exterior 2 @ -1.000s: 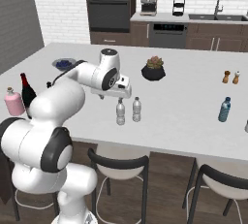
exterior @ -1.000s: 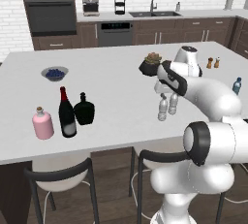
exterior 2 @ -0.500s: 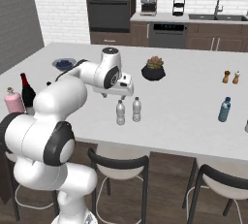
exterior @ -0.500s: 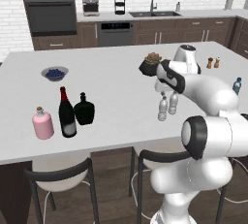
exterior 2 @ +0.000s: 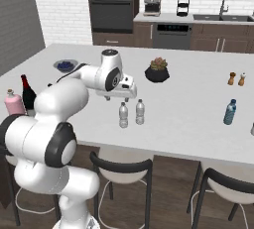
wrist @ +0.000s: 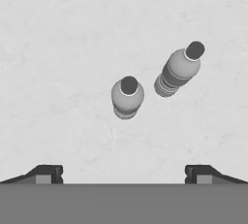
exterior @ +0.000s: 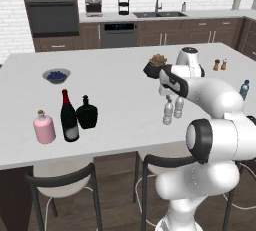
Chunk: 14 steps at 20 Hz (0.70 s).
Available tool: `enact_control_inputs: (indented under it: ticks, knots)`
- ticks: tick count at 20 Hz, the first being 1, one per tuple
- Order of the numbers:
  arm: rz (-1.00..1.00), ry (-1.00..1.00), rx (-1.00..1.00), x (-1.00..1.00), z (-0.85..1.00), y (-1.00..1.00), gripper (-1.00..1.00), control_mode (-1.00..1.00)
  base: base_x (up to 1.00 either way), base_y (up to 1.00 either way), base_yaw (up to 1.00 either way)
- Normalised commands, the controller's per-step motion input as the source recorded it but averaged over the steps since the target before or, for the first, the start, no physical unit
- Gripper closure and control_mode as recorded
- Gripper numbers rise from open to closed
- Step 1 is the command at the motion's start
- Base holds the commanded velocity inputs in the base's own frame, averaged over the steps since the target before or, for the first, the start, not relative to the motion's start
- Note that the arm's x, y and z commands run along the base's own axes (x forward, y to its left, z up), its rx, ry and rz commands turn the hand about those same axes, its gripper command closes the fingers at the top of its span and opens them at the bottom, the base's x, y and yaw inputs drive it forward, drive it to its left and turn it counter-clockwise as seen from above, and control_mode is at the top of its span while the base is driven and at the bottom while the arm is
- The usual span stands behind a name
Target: Move the plastic bottles in the middle to the plastics group, and the glass bottles in the middle to the glass group.
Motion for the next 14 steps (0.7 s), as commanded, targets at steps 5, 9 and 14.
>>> enact_control_inputs:
  ticks: [5, 9, 14]
  knots:
    - [0.00, -0.02, 0.00, 0.25, -0.27, 0.00, -1.00, -1.00, 0.00, 0.00, 0.00]
    - [0.00, -0.01, 0.00, 0.27, -0.09, 0.00, -1.00, -1.00, 0.00, 0.00, 0.00]
    - [0.00, 0.00, 0.00, 0.08, 0.00, 0.00, -1.00, -1.00, 0.00, 0.00, 0.00]
